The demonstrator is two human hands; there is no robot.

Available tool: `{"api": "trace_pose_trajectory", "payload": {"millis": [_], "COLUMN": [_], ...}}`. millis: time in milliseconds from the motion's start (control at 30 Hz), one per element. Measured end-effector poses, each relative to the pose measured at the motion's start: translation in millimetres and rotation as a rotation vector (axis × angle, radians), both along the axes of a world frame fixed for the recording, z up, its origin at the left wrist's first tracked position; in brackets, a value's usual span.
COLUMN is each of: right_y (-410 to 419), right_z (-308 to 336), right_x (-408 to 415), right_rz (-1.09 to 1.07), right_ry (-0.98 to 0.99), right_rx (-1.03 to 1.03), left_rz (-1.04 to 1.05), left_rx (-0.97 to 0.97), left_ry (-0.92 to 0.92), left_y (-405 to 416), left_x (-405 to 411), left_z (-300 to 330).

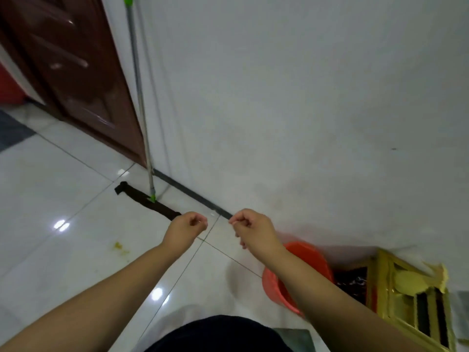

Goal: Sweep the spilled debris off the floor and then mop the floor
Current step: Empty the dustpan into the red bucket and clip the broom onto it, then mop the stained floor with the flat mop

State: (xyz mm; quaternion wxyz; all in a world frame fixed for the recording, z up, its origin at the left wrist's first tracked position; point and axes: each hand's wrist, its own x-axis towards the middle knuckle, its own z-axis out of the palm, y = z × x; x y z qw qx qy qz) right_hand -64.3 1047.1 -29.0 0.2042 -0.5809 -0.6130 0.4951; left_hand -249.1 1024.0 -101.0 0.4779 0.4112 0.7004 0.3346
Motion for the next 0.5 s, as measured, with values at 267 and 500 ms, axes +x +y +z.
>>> {"api": "trace_pose_trajectory", "payload": {"millis": [267,500], "right_y": [72.3,160.0], "right_z": [4.8,16.7], "right_x": [-83.8,-175.3], "right_rz": [0.255,0.54], "right_ry": [-0.039,-0.027], "right_rx": [-0.011,0.076], "left_rz": [0.247,0.461], "left_rx": [-0.025,0.0], "left_ry": [-0.006,0.024], "left_y": [23.1,67.9], "left_x": [-79.5,-135.6], "left_z": [-2.6,10.7]}}
